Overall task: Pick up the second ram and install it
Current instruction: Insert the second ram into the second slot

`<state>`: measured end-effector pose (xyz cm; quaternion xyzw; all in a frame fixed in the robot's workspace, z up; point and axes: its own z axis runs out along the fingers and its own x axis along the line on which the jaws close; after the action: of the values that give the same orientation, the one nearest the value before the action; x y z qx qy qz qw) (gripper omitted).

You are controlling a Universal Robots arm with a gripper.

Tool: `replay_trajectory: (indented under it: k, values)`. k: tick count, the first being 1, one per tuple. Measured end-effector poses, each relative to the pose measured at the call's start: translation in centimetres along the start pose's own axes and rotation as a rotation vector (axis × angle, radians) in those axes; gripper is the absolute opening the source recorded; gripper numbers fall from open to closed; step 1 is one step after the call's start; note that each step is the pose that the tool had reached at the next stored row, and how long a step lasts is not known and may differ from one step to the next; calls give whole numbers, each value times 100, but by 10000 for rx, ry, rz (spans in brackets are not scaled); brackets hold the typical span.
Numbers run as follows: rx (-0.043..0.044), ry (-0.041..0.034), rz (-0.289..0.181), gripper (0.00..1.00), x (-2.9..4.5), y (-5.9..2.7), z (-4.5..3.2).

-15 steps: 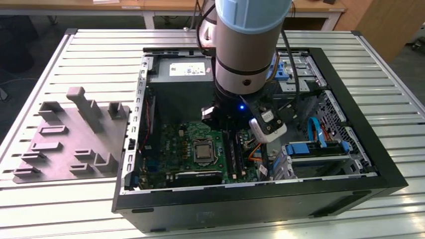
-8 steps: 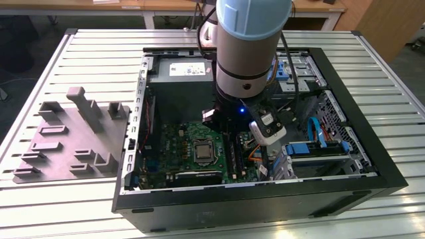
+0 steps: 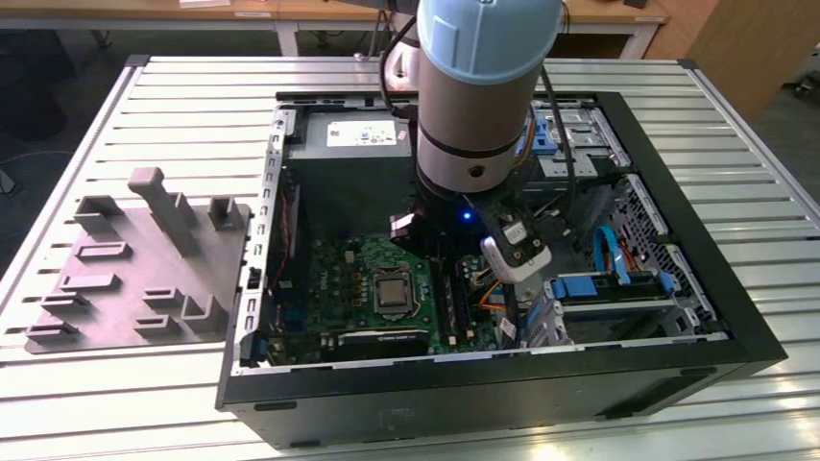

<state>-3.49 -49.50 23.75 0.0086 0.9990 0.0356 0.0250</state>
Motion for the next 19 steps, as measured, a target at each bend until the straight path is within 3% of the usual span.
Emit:
replay_trajectory:
  k: [19]
  values:
    - [-16, 5, -61, 11, 3, -4, 56]
